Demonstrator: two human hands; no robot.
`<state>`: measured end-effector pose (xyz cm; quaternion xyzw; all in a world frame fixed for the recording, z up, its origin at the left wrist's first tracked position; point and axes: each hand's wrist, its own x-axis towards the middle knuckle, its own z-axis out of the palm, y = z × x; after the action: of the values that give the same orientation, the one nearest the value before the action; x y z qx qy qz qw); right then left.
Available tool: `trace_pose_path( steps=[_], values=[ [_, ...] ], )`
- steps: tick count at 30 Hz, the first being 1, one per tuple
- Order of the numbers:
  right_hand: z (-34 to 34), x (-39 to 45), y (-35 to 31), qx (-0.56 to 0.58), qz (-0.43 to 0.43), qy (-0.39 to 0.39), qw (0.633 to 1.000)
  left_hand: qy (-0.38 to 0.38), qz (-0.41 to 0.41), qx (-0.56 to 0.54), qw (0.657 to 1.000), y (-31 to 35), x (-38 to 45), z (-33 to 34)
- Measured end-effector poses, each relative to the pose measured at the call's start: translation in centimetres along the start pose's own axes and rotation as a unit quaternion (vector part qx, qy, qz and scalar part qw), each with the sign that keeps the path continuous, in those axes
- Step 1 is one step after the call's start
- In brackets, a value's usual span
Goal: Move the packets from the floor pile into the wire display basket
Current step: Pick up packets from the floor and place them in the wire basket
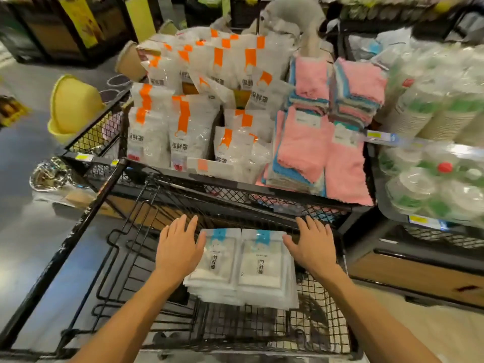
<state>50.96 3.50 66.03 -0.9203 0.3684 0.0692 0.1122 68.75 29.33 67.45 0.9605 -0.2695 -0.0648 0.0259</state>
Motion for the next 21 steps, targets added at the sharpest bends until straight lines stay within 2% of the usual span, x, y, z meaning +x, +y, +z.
trace_pose_path(
  steps=[5,12,17,21],
  values=[
    [-2.8,-5.4,0.1,0.017,0.03,0.061,0.998,0.01,0.084,-0.008,0.996,1.2,-1.9,-2.7],
    [-4.7,-15.6,2.2,0.039,0.147,0.115,0.982,-0.005,0.217,-0.003,0.976,2.4,-4.3,-4.0],
    [-4.7,-24.2,4.5,0.05,0.242,0.151,0.957,-0.038,0.314,-0.035,0.948,6.1,-7.5,-3.8],
    [-4.1,-31.4,7.1,0.063,0.337,0.167,0.924,-0.045,0.388,-0.025,0.92,9.7,-10.5,-2.9]
  ],
)
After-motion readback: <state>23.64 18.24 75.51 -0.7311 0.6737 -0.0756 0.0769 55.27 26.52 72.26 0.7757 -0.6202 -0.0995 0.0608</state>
